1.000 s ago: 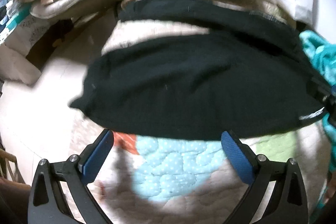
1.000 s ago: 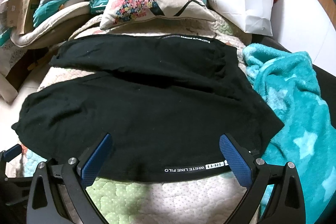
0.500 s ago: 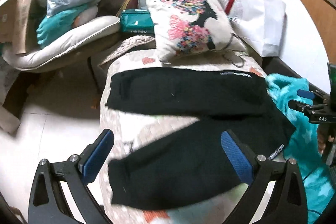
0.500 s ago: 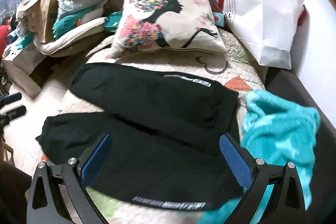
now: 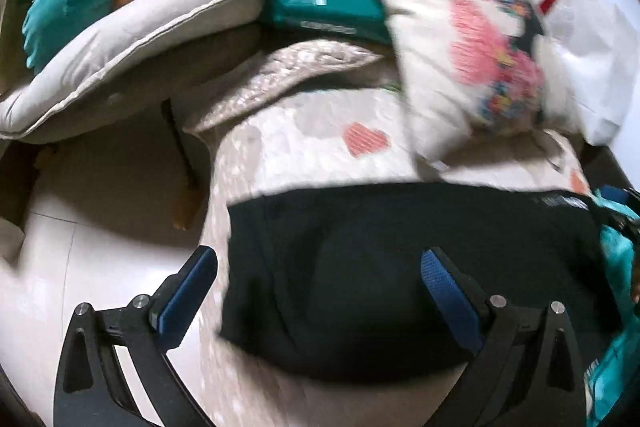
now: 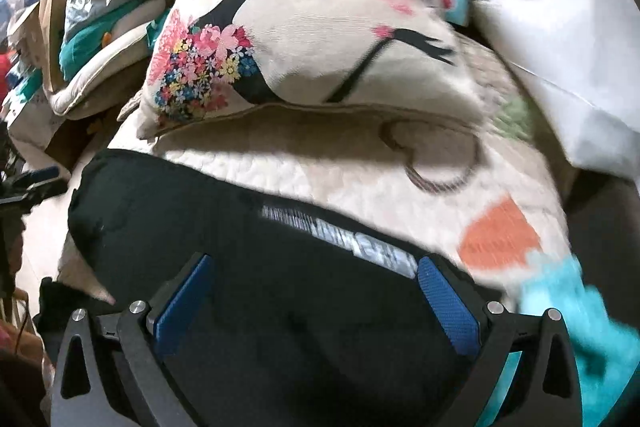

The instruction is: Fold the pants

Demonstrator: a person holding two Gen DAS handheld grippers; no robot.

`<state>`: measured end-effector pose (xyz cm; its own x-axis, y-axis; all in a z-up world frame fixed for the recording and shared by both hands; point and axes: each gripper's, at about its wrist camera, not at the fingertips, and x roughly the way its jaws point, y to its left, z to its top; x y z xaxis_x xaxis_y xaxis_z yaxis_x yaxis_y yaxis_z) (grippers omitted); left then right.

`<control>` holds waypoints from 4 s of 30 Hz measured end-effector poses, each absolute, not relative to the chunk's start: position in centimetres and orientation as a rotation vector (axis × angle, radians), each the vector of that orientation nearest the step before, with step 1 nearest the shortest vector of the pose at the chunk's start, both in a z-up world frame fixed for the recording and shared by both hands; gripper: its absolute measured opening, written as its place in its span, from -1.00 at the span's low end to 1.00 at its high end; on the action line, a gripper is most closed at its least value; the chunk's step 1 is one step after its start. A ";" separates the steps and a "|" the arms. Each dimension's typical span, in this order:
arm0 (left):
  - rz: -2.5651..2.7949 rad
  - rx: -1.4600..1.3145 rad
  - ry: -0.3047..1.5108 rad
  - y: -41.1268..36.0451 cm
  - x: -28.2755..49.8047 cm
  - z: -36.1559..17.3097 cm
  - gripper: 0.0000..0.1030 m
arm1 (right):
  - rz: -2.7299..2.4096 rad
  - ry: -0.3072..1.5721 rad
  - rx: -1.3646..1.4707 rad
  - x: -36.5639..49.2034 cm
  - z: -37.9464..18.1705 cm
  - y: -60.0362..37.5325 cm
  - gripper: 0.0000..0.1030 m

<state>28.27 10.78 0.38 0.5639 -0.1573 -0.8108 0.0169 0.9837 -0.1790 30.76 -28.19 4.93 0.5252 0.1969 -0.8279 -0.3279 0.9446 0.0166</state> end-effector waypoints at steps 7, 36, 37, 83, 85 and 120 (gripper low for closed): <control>-0.122 -0.046 1.103 8.6 32.8 -3.5 0.98 | 0.363 1.037 -0.125 35.7 0.9 -27.2 1.00; -0.201 -0.095 0.830 7.8 9.5 6.5 -0.75 | 0.446 1.014 -0.243 16.9 6.4 -24.4 -0.70; -0.199 -0.101 0.843 7.7 8.3 6.2 -0.75 | 0.442 1.026 -0.251 15.8 6.1 -24.6 -0.70; 0.190 -0.678 1.075 18.6 5.9 -2.2 -0.35 | 0.611 1.124 -0.175 17.6 1.5 -7.2 0.17; 0.234 -0.773 1.034 20.7 4.7 -1.7 -0.35 | 0.691 1.098 -0.232 17.2 1.8 -3.6 0.17; 0.367 -1.057 0.868 26.7 0.5 -0.8 -0.30 | 0.984 1.087 -0.502 9.8 -2.0 9.3 -0.27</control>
<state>0.54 26.75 -0.76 0.6252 -0.1314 -0.7694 -0.6431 0.4719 -0.6031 9.82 9.31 -1.95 0.1237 0.4125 -0.9025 -0.8570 0.5029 0.1124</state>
